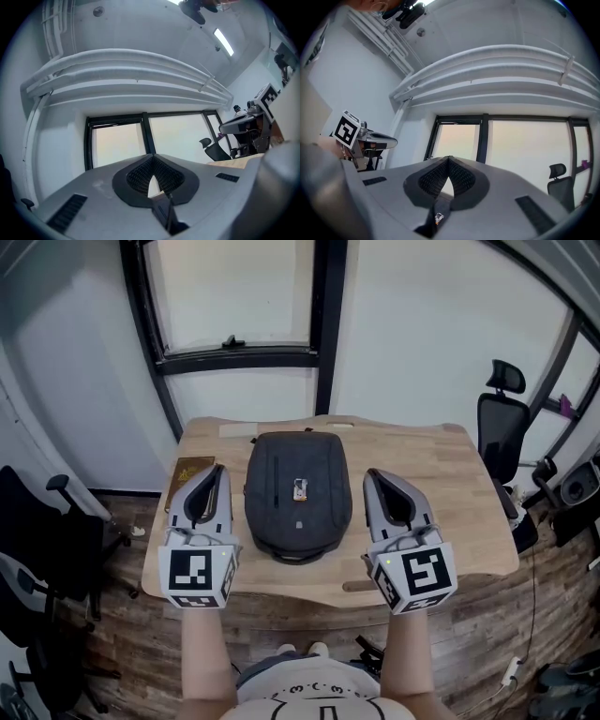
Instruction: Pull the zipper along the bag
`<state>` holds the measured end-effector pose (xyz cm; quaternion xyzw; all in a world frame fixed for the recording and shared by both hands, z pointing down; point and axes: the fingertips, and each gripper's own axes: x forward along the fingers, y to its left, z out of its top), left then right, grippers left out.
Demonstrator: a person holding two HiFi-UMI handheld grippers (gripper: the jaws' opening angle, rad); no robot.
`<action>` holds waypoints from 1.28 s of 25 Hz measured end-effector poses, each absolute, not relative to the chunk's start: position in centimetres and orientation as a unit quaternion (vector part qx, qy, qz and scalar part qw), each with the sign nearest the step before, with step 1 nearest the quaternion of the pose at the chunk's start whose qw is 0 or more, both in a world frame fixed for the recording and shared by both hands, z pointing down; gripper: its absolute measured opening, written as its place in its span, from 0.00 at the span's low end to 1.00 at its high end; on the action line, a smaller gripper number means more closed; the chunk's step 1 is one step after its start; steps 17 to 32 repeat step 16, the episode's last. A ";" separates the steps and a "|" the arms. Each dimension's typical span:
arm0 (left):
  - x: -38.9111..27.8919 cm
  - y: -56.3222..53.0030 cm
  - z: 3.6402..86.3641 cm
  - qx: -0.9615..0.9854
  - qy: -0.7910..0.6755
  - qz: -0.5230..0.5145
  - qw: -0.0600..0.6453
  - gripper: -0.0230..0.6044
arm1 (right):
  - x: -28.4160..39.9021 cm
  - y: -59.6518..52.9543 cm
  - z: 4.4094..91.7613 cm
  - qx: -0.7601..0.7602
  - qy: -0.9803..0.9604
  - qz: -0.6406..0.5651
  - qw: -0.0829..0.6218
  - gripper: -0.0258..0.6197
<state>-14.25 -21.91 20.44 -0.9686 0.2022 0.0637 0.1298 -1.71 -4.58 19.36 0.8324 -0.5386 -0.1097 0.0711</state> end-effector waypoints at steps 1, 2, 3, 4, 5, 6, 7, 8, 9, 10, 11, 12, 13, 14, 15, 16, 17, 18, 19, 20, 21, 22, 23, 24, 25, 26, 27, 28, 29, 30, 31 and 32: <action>-14.3 -21.9 20.3 -0.969 0.201 0.065 0.131 0.06 | -1.9 -4.7 19.1 0.832 -0.538 -0.114 0.075 0.12; -14.2 -21.9 20.3 -0.969 0.200 0.066 0.132 0.06 | -2.0 -4.7 18.9 0.831 -0.537 -0.118 0.078 0.12; -14.2 -21.8 20.3 -0.969 0.199 0.067 0.133 0.06 | -2.2 -4.7 18.9 0.831 -0.537 -0.119 0.081 0.12; -14.2 -21.7 20.3 -0.969 0.197 0.069 0.132 0.06 | -2.3 -4.7 18.8 0.831 -0.537 -0.120 0.083 0.12; -14.2 -21.5 20.2 -0.969 0.195 0.071 0.132 0.06 | -2.3 -4.6 18.8 0.830 -0.537 -0.120 0.086 0.12; -14.1 -21.3 20.1 -0.969 0.194 0.074 0.132 0.06 | -2.3 -4.5 18.8 0.830 -0.537 -0.121 0.088 0.12; -14.0 -21.2 20.0 -0.969 0.192 0.077 0.134 0.06 | -2.2 -4.5 18.8 0.831 -0.536 -0.121 0.090 0.12; -13.9 -21.0 19.8 -0.969 0.191 0.079 0.136 0.06 | -2.2 -4.4 18.8 0.831 -0.535 -0.120 0.091 0.12; -13.9 -20.8 19.7 -0.969 0.189 0.080 0.140 0.06 | -2.1 -4.2 18.8 0.832 -0.534 -0.120 0.090 0.12; -13.8 -20.7 19.5 -0.968 0.187 0.080 0.145 0.06 | -2.1 -4.1 18.7 0.833 -0.533 -0.121 0.088 0.12; -13.7 -20.4 19.3 -0.968 0.185 0.081 0.148 0.06 | -2.0 -4.0 18.6 0.833 -0.532 -0.122 0.086 0.12; -13.5 -20.2 19.2 -0.968 0.183 0.081 0.151 0.06 | -2.0 -3.8 18.6 0.834 -0.532 -0.123 0.084 0.12; -13.4 -20.0 19.2 -0.968 0.180 0.081 0.152 0.06 | -2.0 -3.6 18.5 0.834 -0.532 -0.124 0.083 0.12; -13.3 -19.8 19.2 -0.969 0.177 0.081 0.153 0.06 | -2.0 -3.5 18.5 0.834 -0.532 -0.124 0.082 0.12; -13.2 -19.7 19.2 -0.969 0.174 0.081 0.154 0.06 | -2.0 -3.4 18.5 0.834 -0.532 -0.125 0.082 0.12; -13.1 -19.5 19.2 -0.970 0.171 0.081 0.154 0.06 | -2.1 -3.3 18.4 0.834 -0.532 -0.126 0.082 0.12; -13.1 -19.5 19.2 -0.970 0.171 0.081 0.154 0.06 | -2.1 -3.3 18.4 0.834 -0.532 -0.126 0.082 0.12; -13.1 -19.5 19.2 -0.970 0.171 0.081 0.154 0.06 | -2.1 -3.3 18.4 0.834 -0.532 -0.126 0.082 0.12; -13.1 -19.5 19.2 -0.970 0.171 0.081 0.154 0.06 | -2.1 -3.3 18.4 0.834 -0.532 -0.126 0.082 0.12; -13.1 -19.5 19.2 -0.970 0.171 0.081 0.154 0.06 | -2.1 -3.3 18.4 0.834 -0.532 -0.126 0.082 0.12; -13.1 -19.5 19.2 -0.970 0.171 0.081 0.154 0.06 | -2.1 -3.3 18.4 0.834 -0.532 -0.126 0.082 0.12; -13.1 -19.5 19.2 -0.970 0.171 0.081 0.154 0.06 | -2.1 -3.3 18.4 0.834 -0.532 -0.126 0.082 0.12; -13.1 -19.5 19.2 -0.970 0.171 0.081 0.154 0.06 | -2.1 -3.3 18.4 0.834 -0.532 -0.126 0.082 0.12; -13.1 -19.5 19.2 -0.970 0.171 0.081 0.154 0.06 | -2.1 -3.3 18.4 0.834 -0.532 -0.126 0.082 0.12; -13.1 -19.5 19.2 -0.970 0.171 0.081 0.154 0.06 | -2.1 -3.3 18.4 0.834 -0.532 -0.126 0.082 0.12; -13.1 -19.5 19.2 -0.970 0.171 0.081 0.154 0.06 | -2.1 -3.3 18.4 0.834 -0.532 -0.126 0.082 0.12; -13.1 -19.5 19.2 -0.970 0.171 0.081 0.154 0.06 | -2.1 -3.3 18.4 0.834 -0.532 -0.126 0.082 0.12; -13.1 -19.5 19.2 -0.970 0.171 0.081 0.154 0.06 | -2.1 -3.3 18.4 0.834 -0.532 -0.126 0.082 0.12; -13.1 -19.5 19.2 -0.970 0.171 0.081 0.154 0.06 | -2.1 -3.3 18.4 0.834 -0.532 -0.126 0.082 0.12; -13.1 -19.5 19.2 -0.970 0.171 0.081 0.154 0.06 | -2.1 -3.3 18.4 0.834 -0.532 -0.126 0.082 0.12; -13.1 -19.5 19.2 -0.970 0.171 0.081 0.154 0.06 | -2.1 -3.3 18.4 0.834 -0.532 -0.126 0.082 0.12; -13.1 -19.5 19.2 -0.970 0.171 0.081 0.154 0.06 | -2.1 -3.3 18.4 0.834 -0.532 -0.126 0.082 0.12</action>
